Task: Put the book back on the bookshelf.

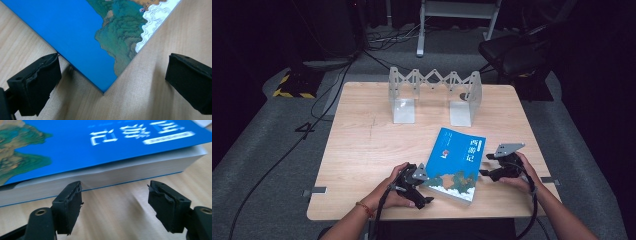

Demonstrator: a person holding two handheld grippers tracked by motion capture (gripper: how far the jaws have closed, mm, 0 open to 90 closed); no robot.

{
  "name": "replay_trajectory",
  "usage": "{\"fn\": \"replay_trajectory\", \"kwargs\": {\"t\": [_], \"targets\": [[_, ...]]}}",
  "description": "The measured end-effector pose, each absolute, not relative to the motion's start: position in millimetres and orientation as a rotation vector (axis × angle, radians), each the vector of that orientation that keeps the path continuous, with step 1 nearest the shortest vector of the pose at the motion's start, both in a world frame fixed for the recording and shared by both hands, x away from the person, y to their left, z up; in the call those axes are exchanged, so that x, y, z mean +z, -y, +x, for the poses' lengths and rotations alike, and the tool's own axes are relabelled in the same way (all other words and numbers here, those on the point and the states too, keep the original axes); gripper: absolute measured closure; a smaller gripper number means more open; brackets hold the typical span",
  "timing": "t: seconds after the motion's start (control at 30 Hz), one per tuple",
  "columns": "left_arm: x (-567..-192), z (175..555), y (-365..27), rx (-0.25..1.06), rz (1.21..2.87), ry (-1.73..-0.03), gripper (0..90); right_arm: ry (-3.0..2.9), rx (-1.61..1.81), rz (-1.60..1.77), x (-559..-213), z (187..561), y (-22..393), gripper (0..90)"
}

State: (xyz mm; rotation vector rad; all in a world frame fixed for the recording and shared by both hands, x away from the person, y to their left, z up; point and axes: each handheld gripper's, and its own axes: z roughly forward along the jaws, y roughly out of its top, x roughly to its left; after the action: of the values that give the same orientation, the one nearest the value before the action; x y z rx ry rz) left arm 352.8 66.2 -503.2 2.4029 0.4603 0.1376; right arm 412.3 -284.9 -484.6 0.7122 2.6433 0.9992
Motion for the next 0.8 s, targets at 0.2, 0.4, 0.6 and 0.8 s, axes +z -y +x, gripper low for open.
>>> {"fn": "replay_trajectory", "kwargs": {"t": [0.2, 0.4, 0.6, 0.8], "targets": [[-503.7, 352.9, -66.5, 0.157, 2.376, -0.495, 3.9, -2.682, 0.970, 0.685, -490.0, 406.7, 280.5, 27.8], [-504.7, 353.8, -65.5, 0.169, 2.365, -0.509, 3.1, -2.673, 0.989, 0.666, -489.0, 404.7, 280.3, 28.1], [-504.8, 360.0, -63.6, 0.175, 2.363, -0.516, 2.4, -2.680, 1.021, 0.655, -490.3, 405.9, 281.9, 30.6], [-504.9, 360.0, -63.6, 0.175, 2.362, -0.517, 2.4, -2.708, 0.976, 0.609, -489.8, 401.1, 276.9, 30.1]]}}
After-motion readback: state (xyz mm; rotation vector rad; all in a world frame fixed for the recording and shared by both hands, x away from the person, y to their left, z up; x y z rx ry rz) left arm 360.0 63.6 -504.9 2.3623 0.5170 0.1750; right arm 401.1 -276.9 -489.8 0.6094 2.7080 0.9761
